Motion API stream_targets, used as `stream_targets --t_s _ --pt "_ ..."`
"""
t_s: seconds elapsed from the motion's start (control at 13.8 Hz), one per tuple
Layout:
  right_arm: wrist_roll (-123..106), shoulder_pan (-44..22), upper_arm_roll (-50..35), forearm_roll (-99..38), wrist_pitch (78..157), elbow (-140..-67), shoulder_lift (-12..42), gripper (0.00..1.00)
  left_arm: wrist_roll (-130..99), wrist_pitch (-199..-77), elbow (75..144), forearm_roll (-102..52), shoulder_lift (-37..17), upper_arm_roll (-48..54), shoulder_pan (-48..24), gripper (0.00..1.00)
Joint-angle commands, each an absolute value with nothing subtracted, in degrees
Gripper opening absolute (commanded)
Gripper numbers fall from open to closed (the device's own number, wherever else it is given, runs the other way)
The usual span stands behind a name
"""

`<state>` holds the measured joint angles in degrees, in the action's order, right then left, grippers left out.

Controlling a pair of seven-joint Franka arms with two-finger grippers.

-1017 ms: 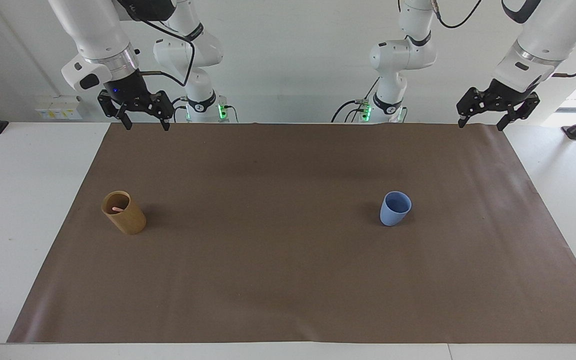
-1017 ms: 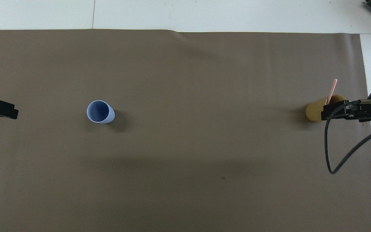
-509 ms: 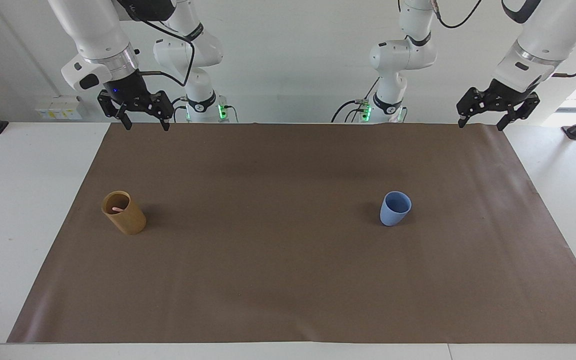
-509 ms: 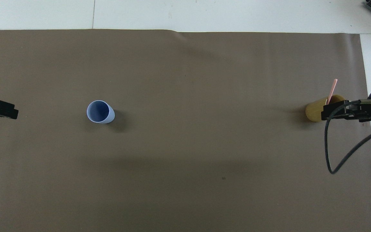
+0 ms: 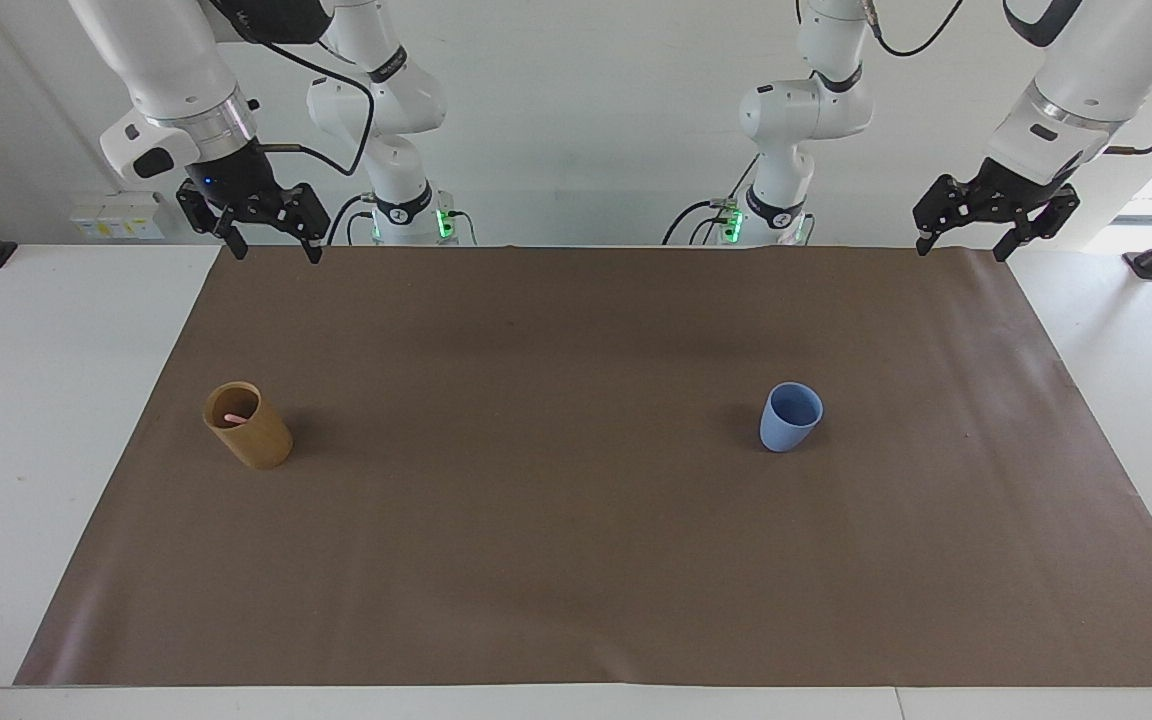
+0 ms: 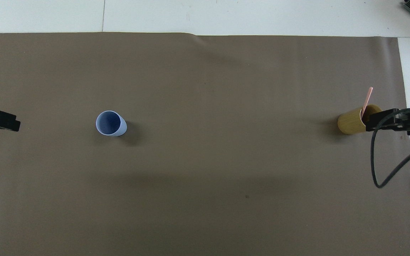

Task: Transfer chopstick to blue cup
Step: 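Move the right gripper to the pink stick in the tan tube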

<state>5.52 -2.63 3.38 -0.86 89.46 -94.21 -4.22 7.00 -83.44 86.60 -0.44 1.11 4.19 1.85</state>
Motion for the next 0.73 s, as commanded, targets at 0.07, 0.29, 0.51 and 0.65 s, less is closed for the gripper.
stream_targets --t_s 0.07,0.29,0.51,0.65 --pt "2.82 -2.2 3.25 -0.27 90.08 -94.48 -4.39 1.0 6.59 -82.62 86.57 -0.79 1.58 4.22 2.11 1.0" --pt "1.15 -2.81 2.9 0.52 94.38 -94.75 -3.09 1.0 6.59 -82.62 86.57 -0.79 1.58 4.22 2.11 1.0" --pt "-4.89 -2.38 2.72 0.62 100.87 -96.93 -2.46 1.0 6.59 -82.62 86.57 -0.79 1.58 4.31 2.11 1.0" --pt "-9.57 -2.02 2.9 0.53 106.41 -100.27 -3.25 1.0 6.59 -82.62 86.57 -0.79 1.58 4.22 2.11 1.0"
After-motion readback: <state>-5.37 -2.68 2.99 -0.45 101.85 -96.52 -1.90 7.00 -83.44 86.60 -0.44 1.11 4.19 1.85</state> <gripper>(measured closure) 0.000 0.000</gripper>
